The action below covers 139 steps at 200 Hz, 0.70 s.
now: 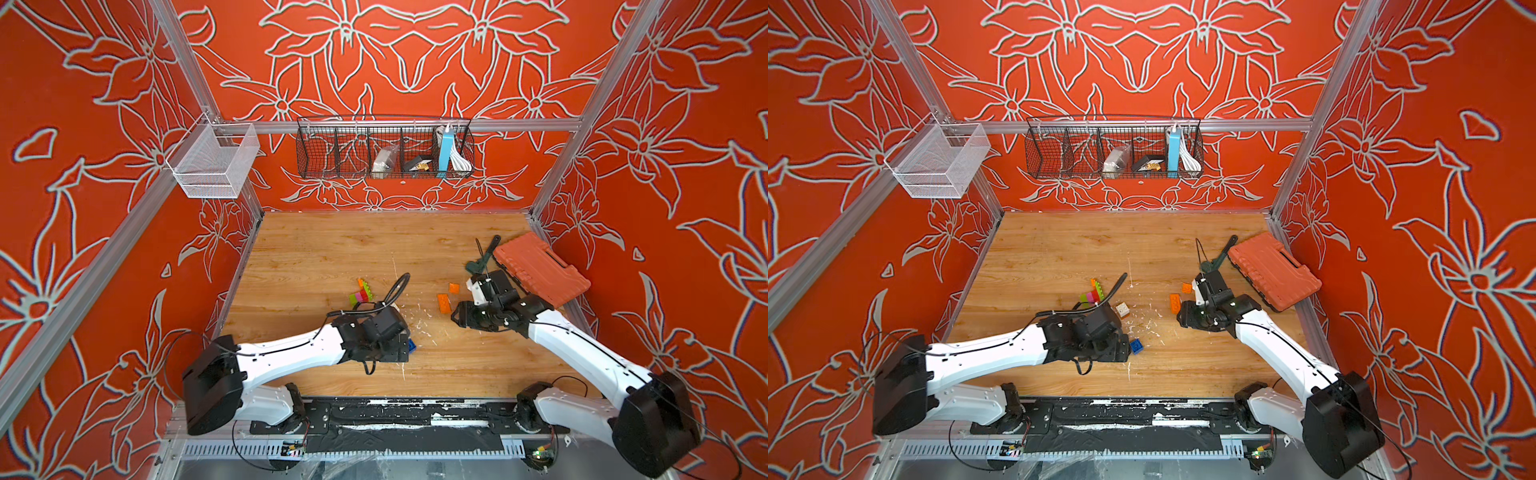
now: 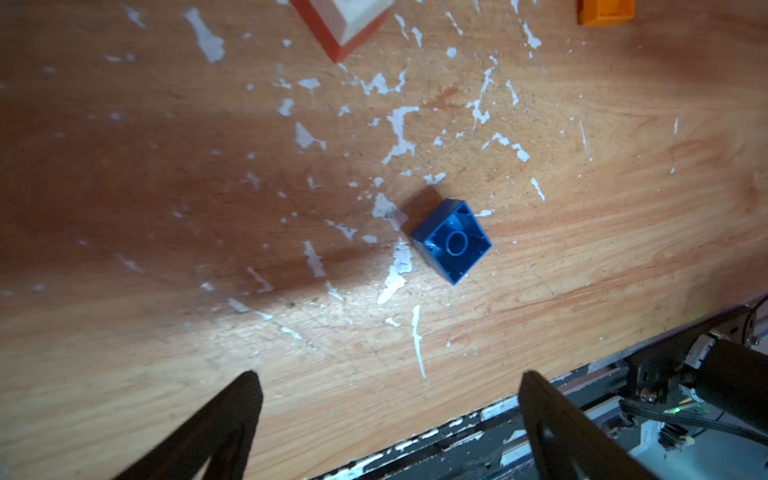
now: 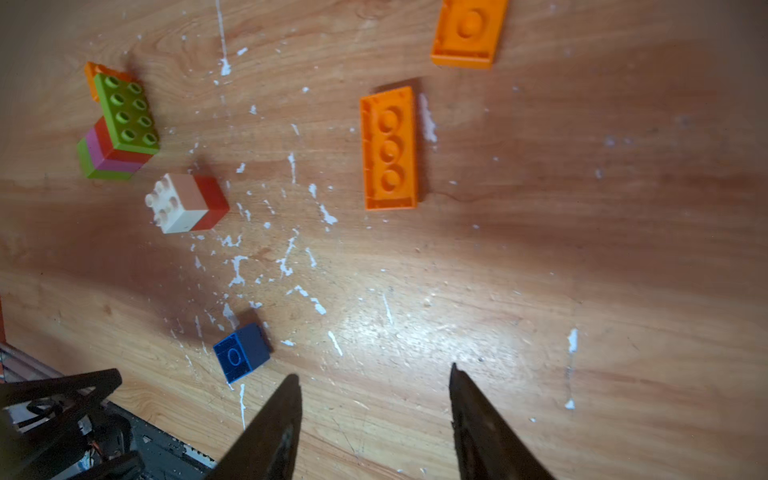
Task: Assemble the letter r with lego
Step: Pick up the lego brick from the center of the board.
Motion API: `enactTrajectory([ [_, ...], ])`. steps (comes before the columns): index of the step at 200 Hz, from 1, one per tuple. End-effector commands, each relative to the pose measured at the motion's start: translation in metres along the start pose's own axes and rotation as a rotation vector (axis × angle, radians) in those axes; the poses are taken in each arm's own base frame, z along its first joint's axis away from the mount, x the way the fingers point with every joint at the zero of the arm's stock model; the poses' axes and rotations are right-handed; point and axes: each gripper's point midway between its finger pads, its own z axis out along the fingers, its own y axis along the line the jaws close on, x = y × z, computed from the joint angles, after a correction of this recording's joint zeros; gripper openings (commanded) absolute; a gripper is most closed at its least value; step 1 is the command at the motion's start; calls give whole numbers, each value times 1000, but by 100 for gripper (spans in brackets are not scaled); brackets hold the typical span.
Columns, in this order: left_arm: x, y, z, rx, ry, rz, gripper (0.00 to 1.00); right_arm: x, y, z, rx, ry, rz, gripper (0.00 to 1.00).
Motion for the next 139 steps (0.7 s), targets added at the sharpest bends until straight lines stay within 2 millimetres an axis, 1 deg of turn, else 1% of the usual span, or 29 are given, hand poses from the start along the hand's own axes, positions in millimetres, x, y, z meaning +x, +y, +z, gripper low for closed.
enactTrajectory([
  [1,-8,-19,7,-25,-40,-114,93,13,-12,-1,-4,39,46,59],
  [15,-12,-24,14,-68,-41,-180,89,13,-14,-3,-10,32,63,58],
  [30,-17,-24,18,-130,-51,-249,85,14,-18,-8,-2,18,67,58],
  [55,-23,-29,22,-171,-61,-316,83,14,-21,-17,1,-3,61,58],
  [75,-22,-24,26,-227,-60,-363,81,15,-23,-22,9,-12,51,58],
  [110,-22,-21,34,-282,-58,-390,75,16,-24,-26,7,-17,46,58],
  [139,-20,-19,44,-302,-50,-409,68,17,-25,-26,7,-11,42,58],
])
